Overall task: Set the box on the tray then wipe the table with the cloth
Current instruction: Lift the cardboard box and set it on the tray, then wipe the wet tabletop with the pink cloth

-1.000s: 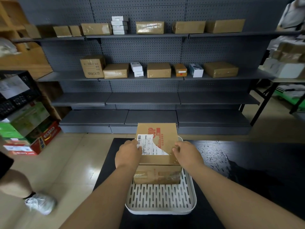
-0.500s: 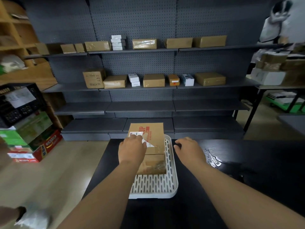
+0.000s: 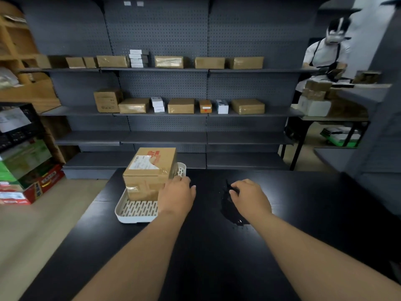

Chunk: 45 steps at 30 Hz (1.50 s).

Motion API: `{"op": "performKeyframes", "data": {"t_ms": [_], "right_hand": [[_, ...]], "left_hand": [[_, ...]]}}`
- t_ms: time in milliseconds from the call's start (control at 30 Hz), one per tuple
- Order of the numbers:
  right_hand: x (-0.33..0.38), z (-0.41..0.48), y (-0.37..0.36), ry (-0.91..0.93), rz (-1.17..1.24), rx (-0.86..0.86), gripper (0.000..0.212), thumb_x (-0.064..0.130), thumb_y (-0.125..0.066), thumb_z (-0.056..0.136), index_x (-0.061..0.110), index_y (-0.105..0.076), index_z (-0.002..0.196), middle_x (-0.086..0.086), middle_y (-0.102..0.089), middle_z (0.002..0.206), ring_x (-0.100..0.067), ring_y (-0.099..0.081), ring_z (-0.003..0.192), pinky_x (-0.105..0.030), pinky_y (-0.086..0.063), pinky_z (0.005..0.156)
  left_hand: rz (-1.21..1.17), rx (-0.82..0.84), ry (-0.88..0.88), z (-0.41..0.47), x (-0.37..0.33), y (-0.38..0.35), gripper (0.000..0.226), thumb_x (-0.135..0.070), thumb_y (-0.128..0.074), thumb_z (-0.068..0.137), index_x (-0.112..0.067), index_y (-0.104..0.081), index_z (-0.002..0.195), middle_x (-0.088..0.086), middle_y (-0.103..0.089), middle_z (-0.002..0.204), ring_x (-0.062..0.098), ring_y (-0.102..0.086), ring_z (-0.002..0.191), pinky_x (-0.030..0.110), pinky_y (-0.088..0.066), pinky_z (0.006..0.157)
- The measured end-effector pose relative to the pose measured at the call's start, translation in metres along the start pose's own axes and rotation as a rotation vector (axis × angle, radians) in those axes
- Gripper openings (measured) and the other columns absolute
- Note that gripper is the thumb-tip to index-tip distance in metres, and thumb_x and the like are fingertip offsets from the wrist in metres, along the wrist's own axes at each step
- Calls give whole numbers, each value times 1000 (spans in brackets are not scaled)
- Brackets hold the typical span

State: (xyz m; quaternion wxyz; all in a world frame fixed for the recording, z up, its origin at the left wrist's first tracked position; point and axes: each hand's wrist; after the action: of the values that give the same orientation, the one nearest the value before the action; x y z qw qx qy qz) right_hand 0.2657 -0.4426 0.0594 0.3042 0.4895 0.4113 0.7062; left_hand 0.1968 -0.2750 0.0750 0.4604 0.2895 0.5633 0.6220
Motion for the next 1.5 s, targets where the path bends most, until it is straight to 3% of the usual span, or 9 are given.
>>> {"op": "performKeyframes", "data": {"t_ms": [333,1167,1500], "right_hand": [[-67,-53,42,-94,-35,2,32,32,-48,97,25,-60,127,5,-54,132,-18,-46,124,-30,-44,95],[-228,-69,107,-493,-83,-141,39,29,-49,97,18,-53,135,-2,-49,139,-23,-45,126,-36,-46,99],[-349,-79,148,-506,-67,-116,39,28,-50,97,18,-54,134,-2,-49,138,-22,-46,126,-36,-45,101]], "left_hand": [[-26,6,-130,-50,-66,-5,38,-39,-40,99,-18,-56,126,2,-59,123,21,-56,114,34,-45,96],[-60,60,-610,-7,-244,-59,37,-38,-41,99,-18,-56,126,2,-59,123,20,-57,111,32,-44,89],[-93,124,-596,-40,-364,-102,38,-39,-41,98,-19,-58,125,1,-60,124,21,-56,113,32,-44,91]]}}
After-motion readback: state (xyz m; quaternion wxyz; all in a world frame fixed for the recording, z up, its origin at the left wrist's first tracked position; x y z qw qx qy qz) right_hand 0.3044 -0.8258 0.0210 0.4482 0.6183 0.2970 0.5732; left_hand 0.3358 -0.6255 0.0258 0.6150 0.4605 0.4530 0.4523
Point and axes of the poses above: each hand's wrist, its own z-axis towards the middle knuckle, its own y-axis out of the back of the hand, x = y × z
